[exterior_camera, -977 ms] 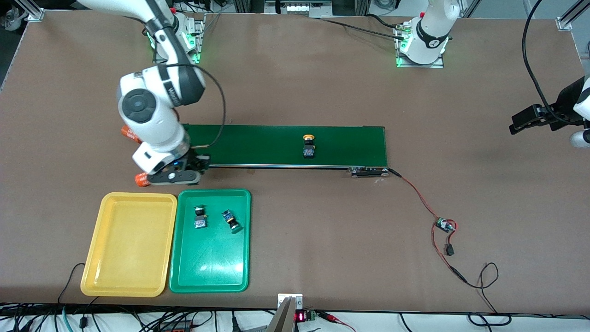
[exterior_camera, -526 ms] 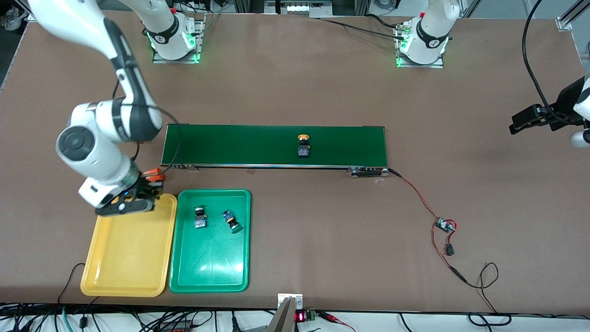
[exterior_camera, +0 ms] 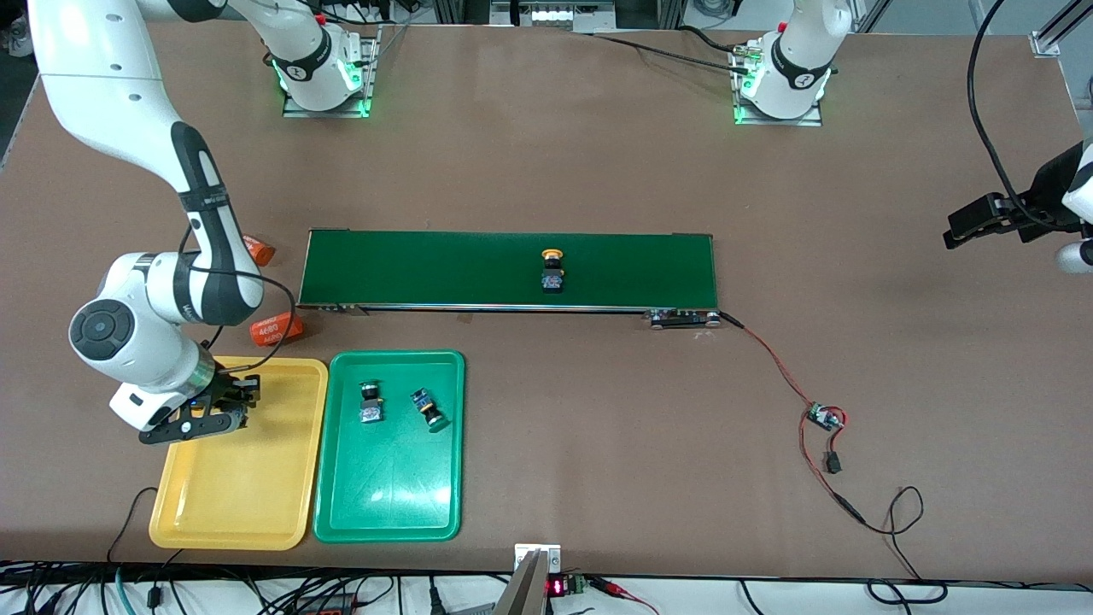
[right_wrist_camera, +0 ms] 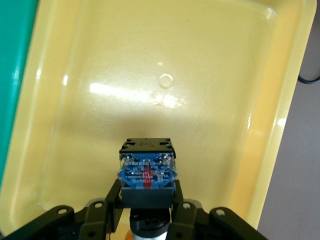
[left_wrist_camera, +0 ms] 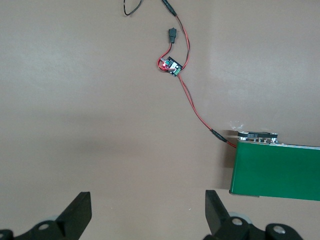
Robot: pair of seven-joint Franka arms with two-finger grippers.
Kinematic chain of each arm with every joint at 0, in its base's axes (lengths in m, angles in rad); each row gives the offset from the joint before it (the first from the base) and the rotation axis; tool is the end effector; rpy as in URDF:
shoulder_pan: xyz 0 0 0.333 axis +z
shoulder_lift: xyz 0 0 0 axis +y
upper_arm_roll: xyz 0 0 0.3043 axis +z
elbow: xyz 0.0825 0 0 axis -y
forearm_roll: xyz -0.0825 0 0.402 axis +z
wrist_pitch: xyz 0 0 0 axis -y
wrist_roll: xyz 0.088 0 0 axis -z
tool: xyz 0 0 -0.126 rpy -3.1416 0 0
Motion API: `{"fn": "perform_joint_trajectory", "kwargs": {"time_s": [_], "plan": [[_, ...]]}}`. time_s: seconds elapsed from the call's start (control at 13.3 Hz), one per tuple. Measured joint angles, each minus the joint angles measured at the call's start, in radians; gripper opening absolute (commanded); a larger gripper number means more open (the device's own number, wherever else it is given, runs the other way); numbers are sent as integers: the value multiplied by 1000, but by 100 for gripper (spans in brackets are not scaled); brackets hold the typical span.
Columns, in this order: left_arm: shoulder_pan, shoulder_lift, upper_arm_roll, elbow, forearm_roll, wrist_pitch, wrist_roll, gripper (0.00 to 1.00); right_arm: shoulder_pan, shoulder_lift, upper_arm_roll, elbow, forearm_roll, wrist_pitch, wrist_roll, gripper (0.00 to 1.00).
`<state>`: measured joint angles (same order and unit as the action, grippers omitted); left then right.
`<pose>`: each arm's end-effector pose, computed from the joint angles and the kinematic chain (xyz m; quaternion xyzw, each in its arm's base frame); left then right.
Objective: Sort buttons by color to trays
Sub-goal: 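Lower the yellow button into the yellow tray and open the right gripper, then move the right gripper back to the last yellow button on the belt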
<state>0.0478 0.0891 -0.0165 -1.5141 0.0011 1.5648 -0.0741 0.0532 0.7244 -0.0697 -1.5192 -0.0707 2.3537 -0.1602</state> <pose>0.5965 0.0192 0.5689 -0.9984 -0.0527 0.0192 0.0002 0.7308 -0.0071 0.2058 0.9917 0.1049 0.0509 0.0537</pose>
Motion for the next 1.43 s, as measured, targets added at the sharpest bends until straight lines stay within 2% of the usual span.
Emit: {"fn": "perform_joint_trajectory", "kwargs": {"time_s": [0.6, 0.83, 0.98, 1.2, 1.43], "plan": [[0, 0, 0, 0, 0, 0, 0, 100, 3, 9, 13, -6, 1, 19, -17, 100], [0, 0, 0, 0, 0, 0, 0, 100, 44, -28, 19, -44, 2, 19, 33, 100], [0, 0, 0, 0, 0, 0, 0, 100, 81, -82, 20, -94, 2, 17, 96, 100], [0, 0, 0, 0, 0, 0, 0, 100, 149, -203, 23, -226, 3, 6, 239, 100], [0, 0, 0, 0, 0, 1, 0, 100, 212, -331, 36, -326, 4, -80, 376, 100]]}}
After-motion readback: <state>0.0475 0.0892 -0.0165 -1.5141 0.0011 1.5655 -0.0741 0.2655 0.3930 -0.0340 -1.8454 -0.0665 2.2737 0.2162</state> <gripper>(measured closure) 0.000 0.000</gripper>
